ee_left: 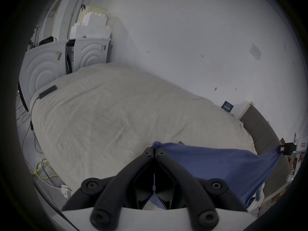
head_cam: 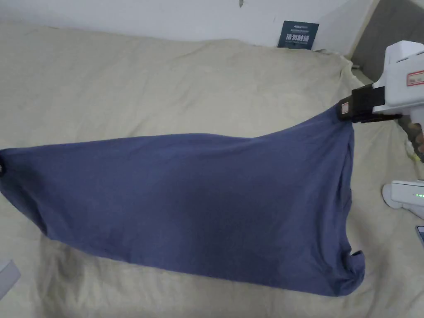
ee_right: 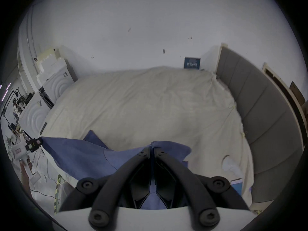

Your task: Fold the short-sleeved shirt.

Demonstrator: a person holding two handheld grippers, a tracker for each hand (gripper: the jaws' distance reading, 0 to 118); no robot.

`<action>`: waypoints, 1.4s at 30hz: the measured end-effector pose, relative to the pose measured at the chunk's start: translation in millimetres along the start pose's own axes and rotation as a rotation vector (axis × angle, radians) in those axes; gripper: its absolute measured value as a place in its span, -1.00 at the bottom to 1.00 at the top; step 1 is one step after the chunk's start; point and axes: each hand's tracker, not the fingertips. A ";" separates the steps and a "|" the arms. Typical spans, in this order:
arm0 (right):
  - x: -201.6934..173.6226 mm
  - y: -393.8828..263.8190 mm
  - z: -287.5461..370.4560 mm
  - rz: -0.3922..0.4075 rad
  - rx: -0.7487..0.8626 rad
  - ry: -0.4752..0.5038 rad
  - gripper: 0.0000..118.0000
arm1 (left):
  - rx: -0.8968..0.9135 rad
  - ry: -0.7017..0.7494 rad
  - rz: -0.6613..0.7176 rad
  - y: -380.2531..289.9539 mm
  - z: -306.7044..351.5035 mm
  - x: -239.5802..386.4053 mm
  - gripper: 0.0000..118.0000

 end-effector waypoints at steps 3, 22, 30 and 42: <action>5.3 2.5 48.7 -0.015 0.064 -0.002 -0.98 | 0.056 -0.032 0.008 20.0 12.6 3.4 -1.00; -14.3 162.3 153.1 0.017 0.436 -0.281 -0.98 | 0.362 -0.007 -0.243 249.2 33.5 149.4 -1.00; -25.2 250.5 108.9 0.010 0.501 -0.379 -0.98 | 0.408 0.136 -0.336 321.4 -2.3 196.8 -1.00; -26.0 367.0 52.1 -0.065 0.635 -0.428 -0.98 | 0.501 0.244 -0.353 403.4 -83.6 249.0 -1.00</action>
